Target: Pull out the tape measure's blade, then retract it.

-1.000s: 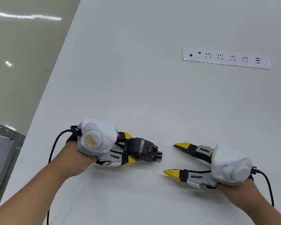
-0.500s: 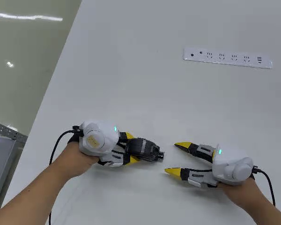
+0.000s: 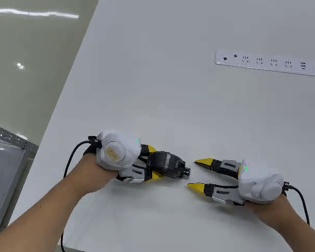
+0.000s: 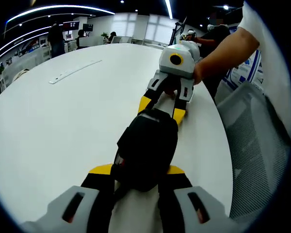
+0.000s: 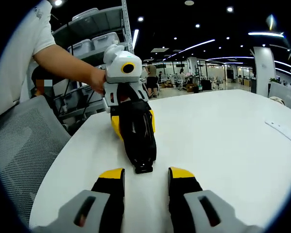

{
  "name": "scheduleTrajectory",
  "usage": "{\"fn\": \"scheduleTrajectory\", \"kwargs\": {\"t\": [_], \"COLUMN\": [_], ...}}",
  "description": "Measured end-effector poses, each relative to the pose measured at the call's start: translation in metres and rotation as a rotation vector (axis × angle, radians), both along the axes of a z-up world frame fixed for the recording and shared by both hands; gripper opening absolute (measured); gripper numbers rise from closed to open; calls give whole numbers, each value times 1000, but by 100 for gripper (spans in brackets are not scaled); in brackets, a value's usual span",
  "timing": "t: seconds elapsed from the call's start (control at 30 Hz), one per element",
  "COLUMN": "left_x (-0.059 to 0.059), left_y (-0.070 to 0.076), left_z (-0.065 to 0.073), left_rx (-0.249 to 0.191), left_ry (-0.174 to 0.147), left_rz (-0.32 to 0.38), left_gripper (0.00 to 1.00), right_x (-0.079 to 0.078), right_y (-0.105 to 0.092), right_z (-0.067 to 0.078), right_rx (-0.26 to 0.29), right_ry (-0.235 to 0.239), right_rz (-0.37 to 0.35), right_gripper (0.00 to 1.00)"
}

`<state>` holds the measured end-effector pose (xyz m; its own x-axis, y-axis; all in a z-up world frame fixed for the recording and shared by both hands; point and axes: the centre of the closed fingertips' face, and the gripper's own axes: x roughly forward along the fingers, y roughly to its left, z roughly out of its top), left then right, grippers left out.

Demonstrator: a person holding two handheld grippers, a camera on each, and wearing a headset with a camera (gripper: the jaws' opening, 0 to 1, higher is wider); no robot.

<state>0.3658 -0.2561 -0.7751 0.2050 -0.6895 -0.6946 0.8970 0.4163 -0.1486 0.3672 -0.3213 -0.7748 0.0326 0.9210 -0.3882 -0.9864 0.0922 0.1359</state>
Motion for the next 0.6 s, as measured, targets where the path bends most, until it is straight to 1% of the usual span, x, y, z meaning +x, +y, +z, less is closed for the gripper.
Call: {"fn": "scheduleTrajectory", "kwargs": {"t": [0.07,0.1,0.3,0.4,0.47,0.6], "left_x": [0,0,0,0,0,0], "left_y": [0,0,0,0,0,-1], "left_z": [0,-1,-1,-2,-2,-3], "left_rx": [-2,-3,0,-2,-2,0], "left_ry": [3,4,6,7,9,12], "left_rz": [3,5,3,5,6,2], "left_gripper": [32,32,32,32,32,32], "right_x": [0,0,-1,-1,-2,-4], "right_y": [2,3,6,8,10,11], "right_z": [0,1,-1,-2,-2,-3], "right_rx": [4,5,4,12,11,21], "right_ry": [6,-3,-1,7,-8,2], "right_rz": [2,10,17,17,27,36], "right_gripper": [35,34,31,30,27,25]}}
